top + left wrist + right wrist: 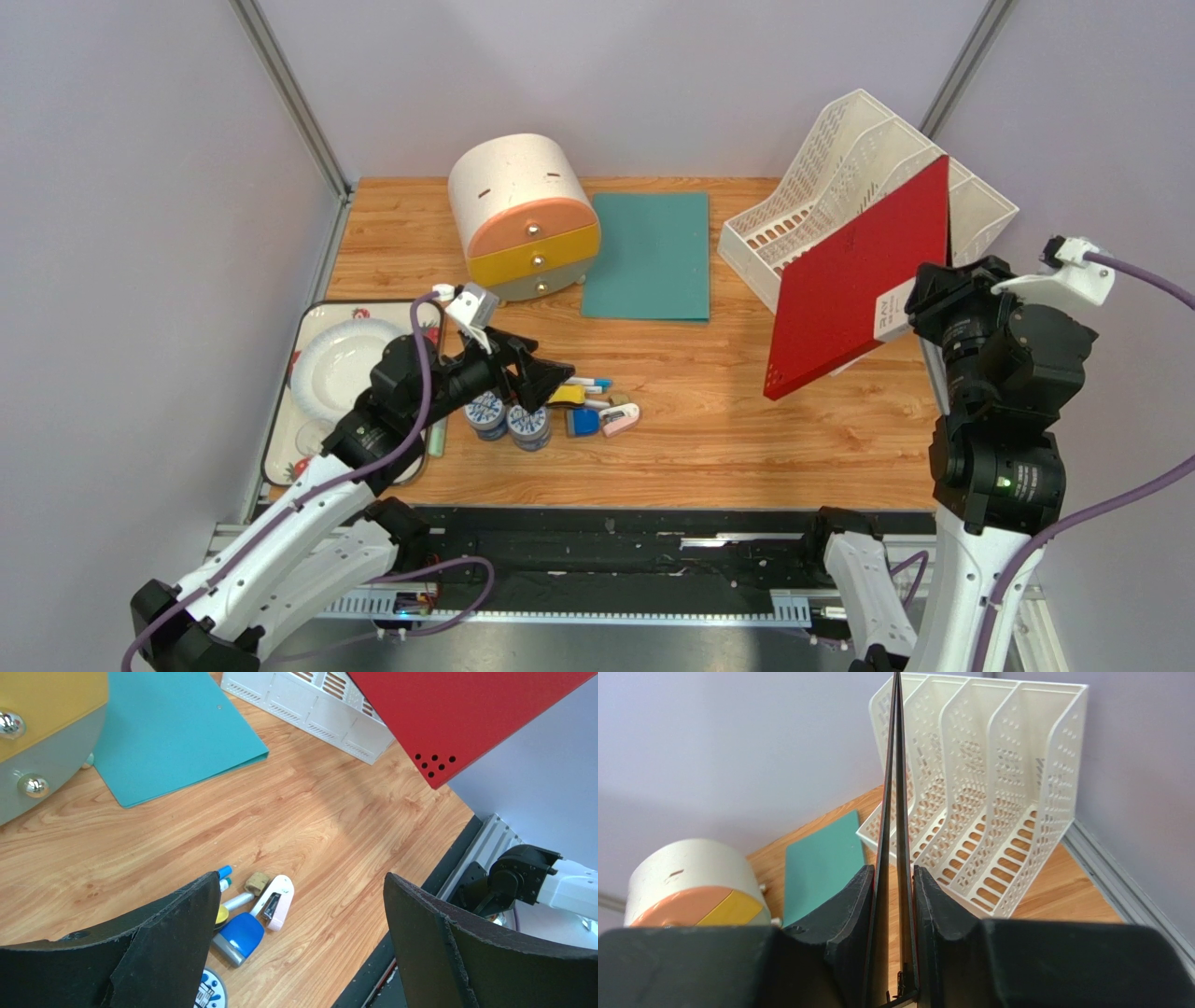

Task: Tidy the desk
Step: Place the folder in the storage box.

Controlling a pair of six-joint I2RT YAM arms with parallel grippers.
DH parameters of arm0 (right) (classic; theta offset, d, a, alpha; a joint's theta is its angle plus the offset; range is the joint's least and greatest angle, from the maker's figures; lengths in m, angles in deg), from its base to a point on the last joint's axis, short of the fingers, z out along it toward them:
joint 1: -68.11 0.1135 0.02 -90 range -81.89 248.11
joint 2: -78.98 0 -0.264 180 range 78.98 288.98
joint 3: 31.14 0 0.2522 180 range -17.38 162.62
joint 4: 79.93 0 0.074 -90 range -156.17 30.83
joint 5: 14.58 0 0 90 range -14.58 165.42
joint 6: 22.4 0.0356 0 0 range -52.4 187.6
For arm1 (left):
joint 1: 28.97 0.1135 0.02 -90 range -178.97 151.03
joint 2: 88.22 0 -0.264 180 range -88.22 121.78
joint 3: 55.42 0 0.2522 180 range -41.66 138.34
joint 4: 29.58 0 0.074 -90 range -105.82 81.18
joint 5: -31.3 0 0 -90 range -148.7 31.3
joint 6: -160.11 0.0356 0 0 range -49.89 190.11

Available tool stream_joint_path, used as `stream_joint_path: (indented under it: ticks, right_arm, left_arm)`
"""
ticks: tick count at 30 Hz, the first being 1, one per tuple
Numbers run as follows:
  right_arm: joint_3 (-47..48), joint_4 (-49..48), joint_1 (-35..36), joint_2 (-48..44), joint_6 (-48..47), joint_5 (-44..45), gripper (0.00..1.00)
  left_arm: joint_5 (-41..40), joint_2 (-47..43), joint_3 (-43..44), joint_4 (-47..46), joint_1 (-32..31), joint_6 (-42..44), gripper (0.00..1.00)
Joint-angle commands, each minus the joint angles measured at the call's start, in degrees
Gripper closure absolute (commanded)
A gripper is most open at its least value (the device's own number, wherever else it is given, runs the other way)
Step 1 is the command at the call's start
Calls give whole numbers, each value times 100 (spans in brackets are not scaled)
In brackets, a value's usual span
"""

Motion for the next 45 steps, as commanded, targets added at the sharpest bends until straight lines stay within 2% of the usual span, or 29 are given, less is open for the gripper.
stream_joint_path:
  ticks: [1,9,33,38,45]
  right_arm:
    - [399,-390,2,117,239,1109,100]
    - [505,-547,2,573,55,1612,100]
    - [698,-1689,72,1873,-86,2131,100]
    - [953,-1760,475,2305,-358,2701,100]
    - [1085,-2375,1109,2718,-816,3826,100]
  left_arm:
    - [16,53,114,-187,-13,-102,6]
    - [51,237,132,-362,-22,-164,6]
    - [16,493,229,-450,-13,-137,6]
    - [24,580,202,-529,-13,-172,6]
    - [33,598,176,-573,-22,-216,6]
